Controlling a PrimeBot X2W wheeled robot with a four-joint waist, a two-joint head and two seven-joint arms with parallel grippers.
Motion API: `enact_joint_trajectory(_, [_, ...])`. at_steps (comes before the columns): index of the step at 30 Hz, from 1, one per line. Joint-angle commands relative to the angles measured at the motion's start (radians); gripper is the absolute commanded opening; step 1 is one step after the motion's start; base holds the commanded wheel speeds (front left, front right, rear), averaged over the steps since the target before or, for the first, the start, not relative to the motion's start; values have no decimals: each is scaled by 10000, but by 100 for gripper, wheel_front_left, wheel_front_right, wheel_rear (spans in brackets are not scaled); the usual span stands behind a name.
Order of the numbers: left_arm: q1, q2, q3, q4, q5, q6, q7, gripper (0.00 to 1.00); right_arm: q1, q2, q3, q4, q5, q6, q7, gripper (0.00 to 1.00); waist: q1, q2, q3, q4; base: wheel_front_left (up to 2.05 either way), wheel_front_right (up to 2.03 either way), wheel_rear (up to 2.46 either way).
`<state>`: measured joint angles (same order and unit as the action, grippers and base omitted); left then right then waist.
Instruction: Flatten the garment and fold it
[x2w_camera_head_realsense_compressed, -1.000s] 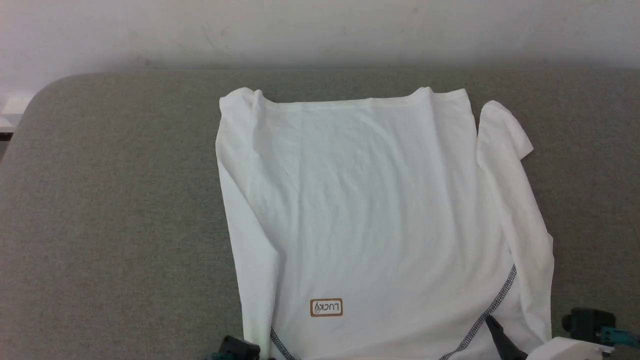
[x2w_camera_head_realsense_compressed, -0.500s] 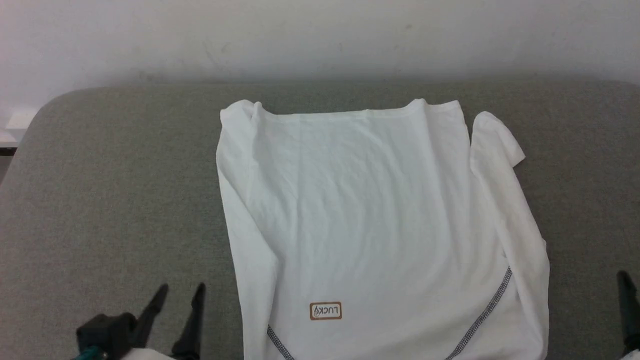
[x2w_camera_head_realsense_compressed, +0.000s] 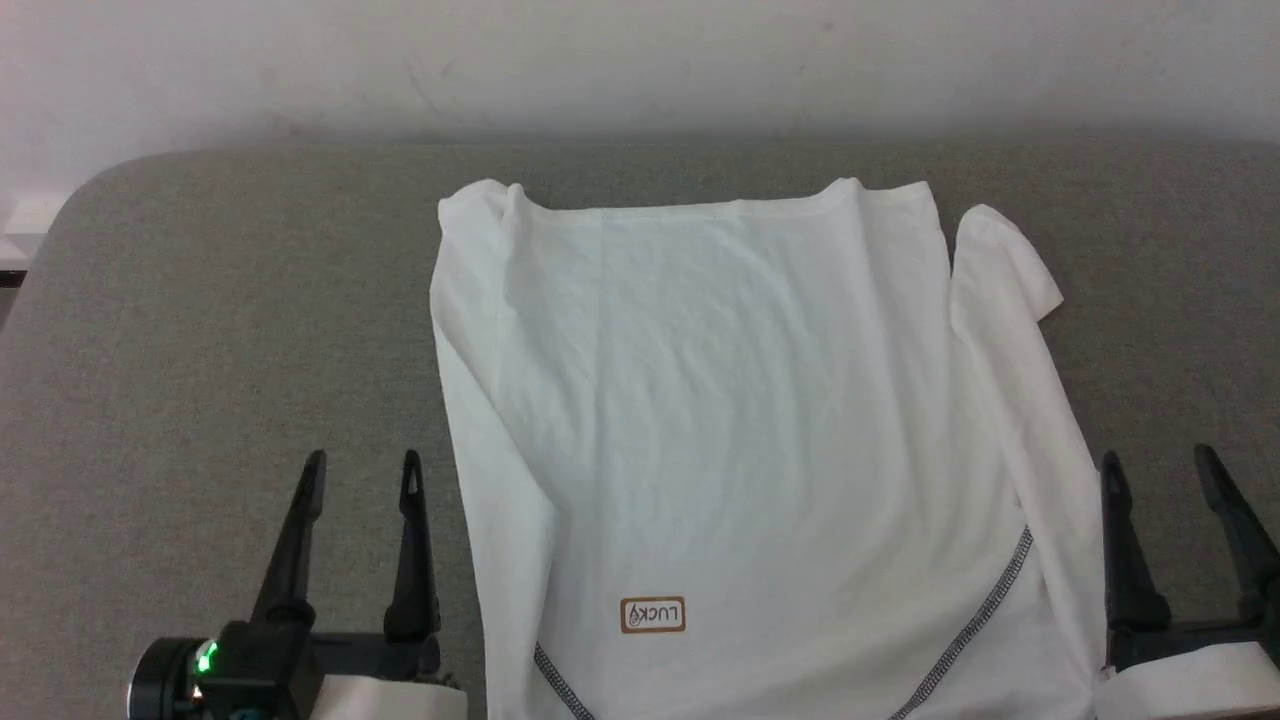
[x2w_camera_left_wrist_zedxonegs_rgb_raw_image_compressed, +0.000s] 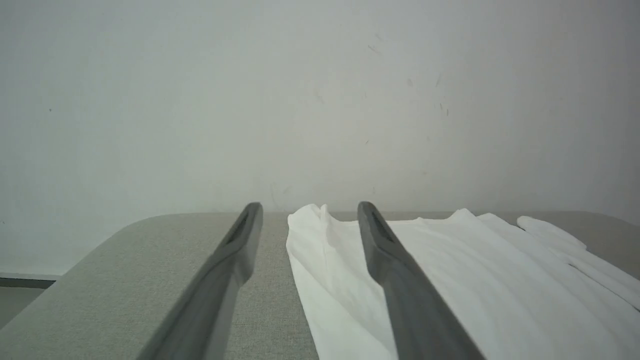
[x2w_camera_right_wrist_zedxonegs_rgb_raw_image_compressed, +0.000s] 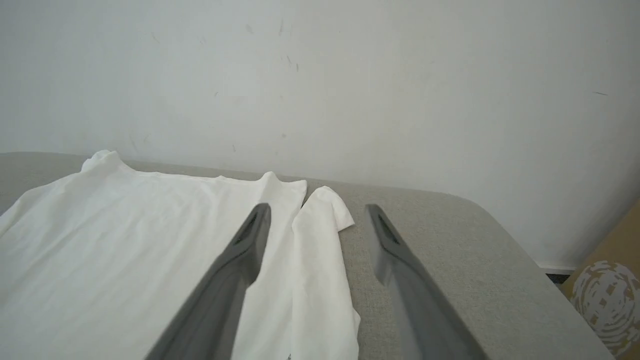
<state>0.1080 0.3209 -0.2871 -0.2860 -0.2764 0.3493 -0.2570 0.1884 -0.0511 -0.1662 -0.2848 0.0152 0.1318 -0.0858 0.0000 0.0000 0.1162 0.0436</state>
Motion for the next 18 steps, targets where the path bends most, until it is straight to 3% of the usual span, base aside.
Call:
enact_joint_trajectory(1, [164, -170, 71, 281, 285, -254, -45, 100, -88, 9, 128, 262, 14, -11, -174, 100, 0, 0, 50, -27, 0, 0, 0])
enact_joint_trajectory(11, [81, -737, 966, 595, 617, -1047, -46, 100, -387, 9, 185, 565, 175, -11, -363, 100, 0, 0, 302, -107, 0, 0, 0])
enact_joint_trajectory(18, [-1408, 3, 1351, 827, 370, -2178, 258, 100, -686, 9, 152, 325, 514, -11, -363, 100, 0, 0, 925, -34, 0, 0, 0])
